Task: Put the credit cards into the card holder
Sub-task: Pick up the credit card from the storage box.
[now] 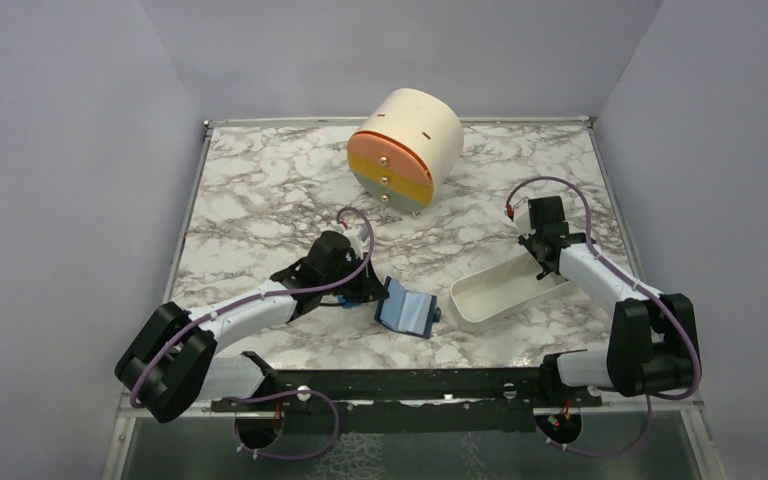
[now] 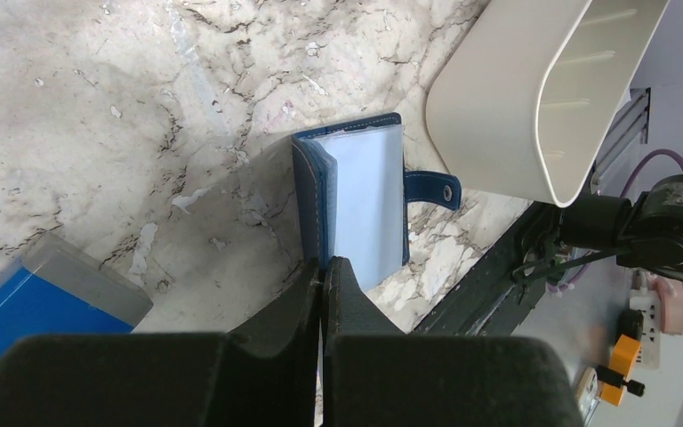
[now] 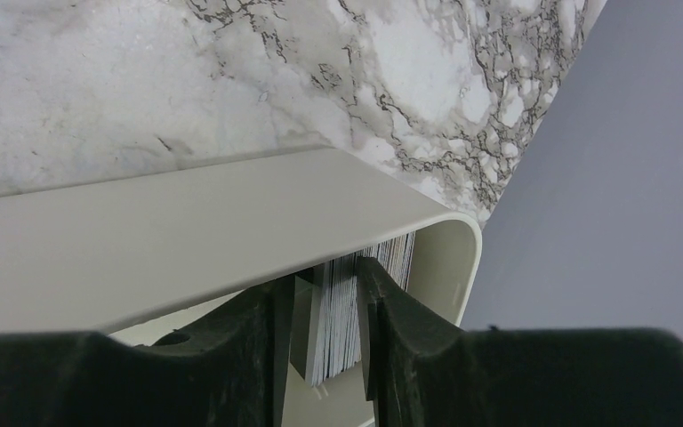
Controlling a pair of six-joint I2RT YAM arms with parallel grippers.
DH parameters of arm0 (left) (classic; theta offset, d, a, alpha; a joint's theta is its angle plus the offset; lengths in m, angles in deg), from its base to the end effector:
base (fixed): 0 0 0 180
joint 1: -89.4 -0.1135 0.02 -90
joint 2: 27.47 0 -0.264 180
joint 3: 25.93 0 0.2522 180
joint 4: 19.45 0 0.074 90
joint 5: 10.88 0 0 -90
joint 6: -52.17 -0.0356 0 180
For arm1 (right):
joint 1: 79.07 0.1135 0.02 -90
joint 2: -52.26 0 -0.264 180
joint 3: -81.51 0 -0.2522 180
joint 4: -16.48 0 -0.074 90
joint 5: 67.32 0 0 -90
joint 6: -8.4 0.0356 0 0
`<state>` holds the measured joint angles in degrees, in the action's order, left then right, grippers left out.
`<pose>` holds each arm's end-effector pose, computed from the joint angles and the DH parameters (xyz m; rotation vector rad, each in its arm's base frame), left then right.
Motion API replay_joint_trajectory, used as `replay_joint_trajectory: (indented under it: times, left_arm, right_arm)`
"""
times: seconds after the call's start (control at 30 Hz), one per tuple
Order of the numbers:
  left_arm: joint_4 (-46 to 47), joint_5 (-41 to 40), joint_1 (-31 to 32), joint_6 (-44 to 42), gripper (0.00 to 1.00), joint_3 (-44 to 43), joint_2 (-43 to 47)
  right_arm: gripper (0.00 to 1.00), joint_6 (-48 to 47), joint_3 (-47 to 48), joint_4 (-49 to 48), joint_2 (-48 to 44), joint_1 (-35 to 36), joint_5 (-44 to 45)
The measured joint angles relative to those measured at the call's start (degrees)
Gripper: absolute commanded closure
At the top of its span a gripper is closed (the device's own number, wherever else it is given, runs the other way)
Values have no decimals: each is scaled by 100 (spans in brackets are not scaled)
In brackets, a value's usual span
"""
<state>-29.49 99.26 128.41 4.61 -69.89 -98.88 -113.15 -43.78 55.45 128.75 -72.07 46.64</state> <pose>0.1826 -0.1637 0.1821 0.1402 2.4375 -1.1100 0.2445 0.0155 0.1837 -0.7357 2.5478 -0.6959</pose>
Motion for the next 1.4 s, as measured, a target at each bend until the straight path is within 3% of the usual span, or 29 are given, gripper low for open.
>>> replay_joint_trajectory:
  times: [0.73,1.07,1.4]
  left_arm:
    - [-37,-2,0,0,100,0,9]
    - [-42,0,0,0,100,0,13]
    - [-46,-4,-4,2,100,-15,15]
  right_arm:
    - [88,-15,4,33,-216,0,7]
    - [99,125,254,391,-385,-2,-380]
    - [99,282,800,1182,-686,-26,-820]
